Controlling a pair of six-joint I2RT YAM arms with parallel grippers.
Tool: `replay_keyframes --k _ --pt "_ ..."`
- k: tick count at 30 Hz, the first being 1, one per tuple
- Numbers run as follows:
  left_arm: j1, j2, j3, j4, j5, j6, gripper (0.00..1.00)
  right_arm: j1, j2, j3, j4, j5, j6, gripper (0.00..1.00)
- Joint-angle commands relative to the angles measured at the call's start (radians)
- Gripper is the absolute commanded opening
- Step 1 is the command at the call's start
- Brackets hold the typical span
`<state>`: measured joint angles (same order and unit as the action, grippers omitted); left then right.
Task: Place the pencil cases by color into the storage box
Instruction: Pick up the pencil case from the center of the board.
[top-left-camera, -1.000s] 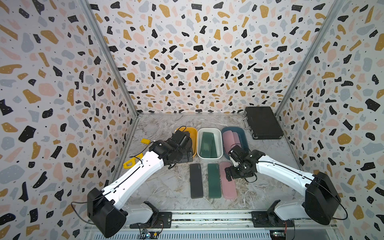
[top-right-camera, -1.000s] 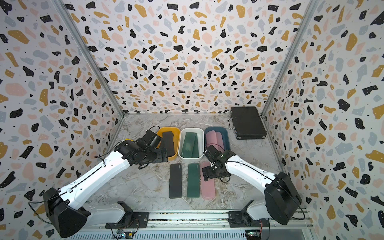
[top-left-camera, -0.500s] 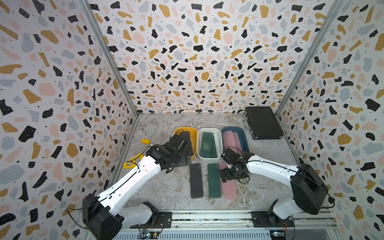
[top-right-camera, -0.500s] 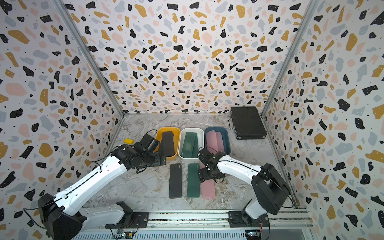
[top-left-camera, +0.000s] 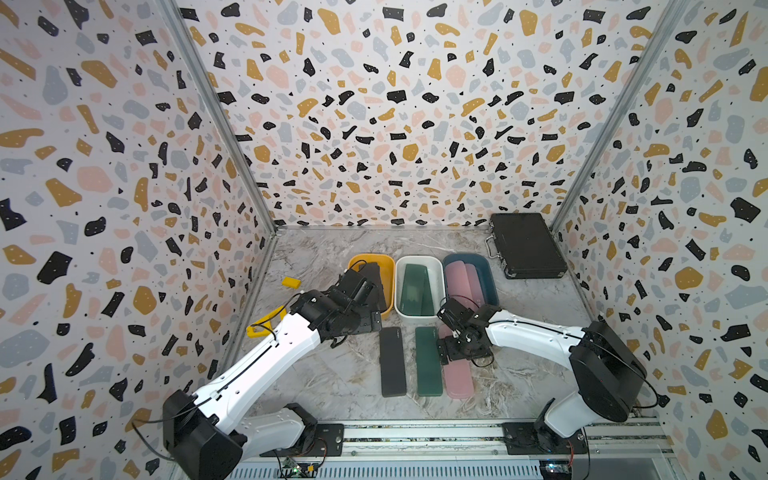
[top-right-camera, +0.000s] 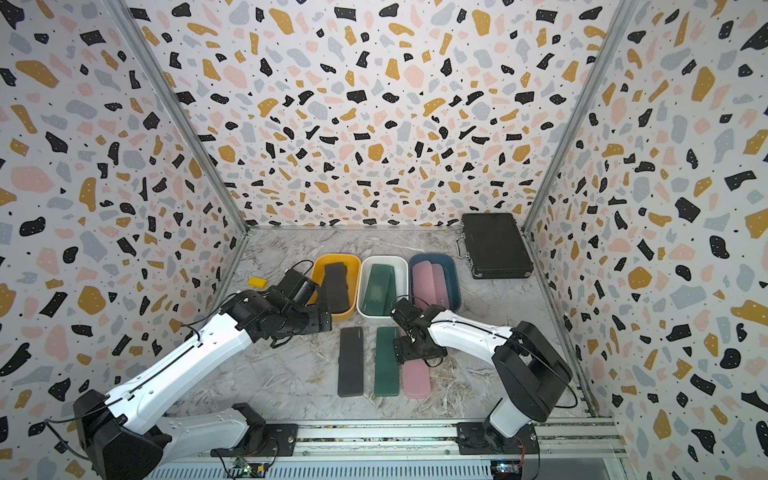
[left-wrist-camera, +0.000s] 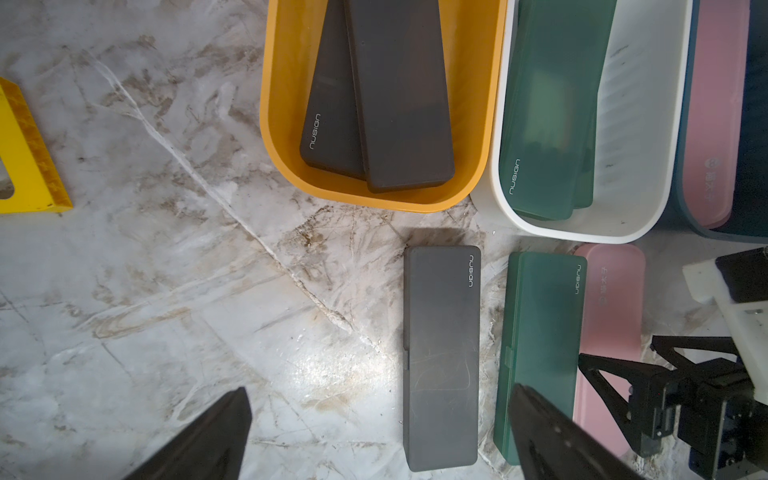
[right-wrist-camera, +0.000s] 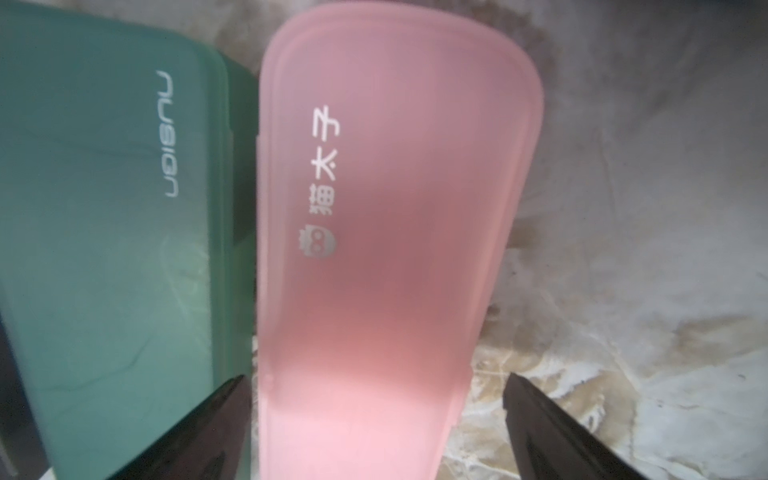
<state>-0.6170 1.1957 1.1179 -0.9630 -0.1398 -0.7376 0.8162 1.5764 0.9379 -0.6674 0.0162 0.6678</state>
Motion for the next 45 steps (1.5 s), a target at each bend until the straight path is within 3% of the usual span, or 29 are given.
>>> replay_keyframes --k 1,28,45 --pt "0.003 -0.013 -0.017 0.012 -0.008 -0.003 1.00 0.010 0.008 0.022 0.002 0.016 0.022 1.00" --pt "0.003 -0.011 -0.038 0.019 0.005 0.002 1.00 0.035 0.081 0.024 -0.003 0.060 0.077 0.96" --pt "0.003 -0.019 -0.043 0.019 0.014 0.003 1.00 0.047 0.034 0.033 -0.055 0.073 0.059 0.78"
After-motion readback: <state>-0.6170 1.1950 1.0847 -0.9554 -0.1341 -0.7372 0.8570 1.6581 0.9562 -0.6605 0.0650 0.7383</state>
